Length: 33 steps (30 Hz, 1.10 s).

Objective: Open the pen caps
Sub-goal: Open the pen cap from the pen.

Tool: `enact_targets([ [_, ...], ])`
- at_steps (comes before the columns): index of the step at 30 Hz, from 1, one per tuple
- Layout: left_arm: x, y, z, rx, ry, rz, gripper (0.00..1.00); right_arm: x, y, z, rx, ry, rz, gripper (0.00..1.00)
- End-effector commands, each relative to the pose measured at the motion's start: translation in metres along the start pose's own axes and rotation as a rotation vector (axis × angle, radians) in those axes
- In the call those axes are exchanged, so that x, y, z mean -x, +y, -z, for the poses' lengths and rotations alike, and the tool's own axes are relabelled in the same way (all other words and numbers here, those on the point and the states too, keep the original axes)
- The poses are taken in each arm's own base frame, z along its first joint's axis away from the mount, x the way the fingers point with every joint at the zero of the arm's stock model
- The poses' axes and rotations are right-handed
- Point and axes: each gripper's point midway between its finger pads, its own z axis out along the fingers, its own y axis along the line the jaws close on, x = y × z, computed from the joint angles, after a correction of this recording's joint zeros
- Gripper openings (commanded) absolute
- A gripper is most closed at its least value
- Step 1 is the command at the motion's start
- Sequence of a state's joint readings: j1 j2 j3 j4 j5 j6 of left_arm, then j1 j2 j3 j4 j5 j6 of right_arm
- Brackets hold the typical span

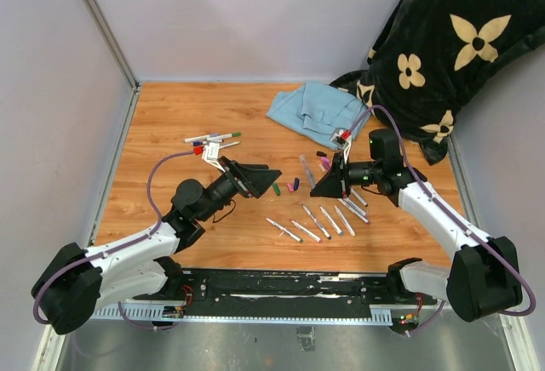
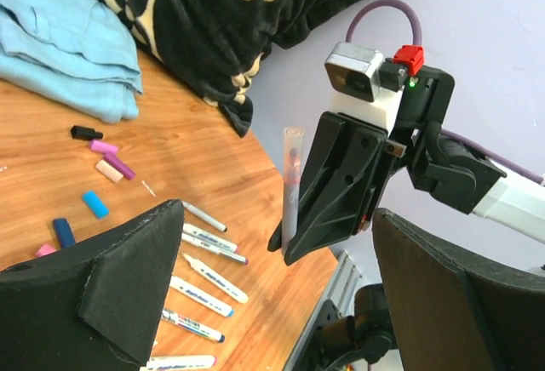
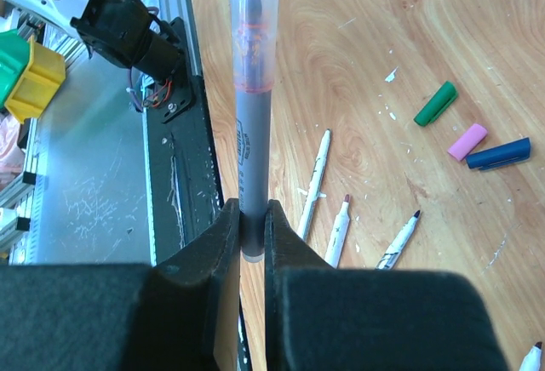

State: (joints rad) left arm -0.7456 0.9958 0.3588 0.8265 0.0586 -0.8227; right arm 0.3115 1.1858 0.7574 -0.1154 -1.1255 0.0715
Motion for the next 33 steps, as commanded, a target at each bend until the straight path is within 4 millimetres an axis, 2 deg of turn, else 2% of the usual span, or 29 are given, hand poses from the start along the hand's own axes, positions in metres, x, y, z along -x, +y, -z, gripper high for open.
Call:
enact_targets([
  [1,-0.004,-0.008,0.007,-0.079,0.019,0.028,0.96,0.006,0.004,0.004,0.037,-0.004,0.04,0.01],
  [33,-0.009,-0.005,0.019,-0.149,-0.056,0.098,0.97,-0.004,0.001,-0.001,0.086,0.02,-0.004,0.02],
])
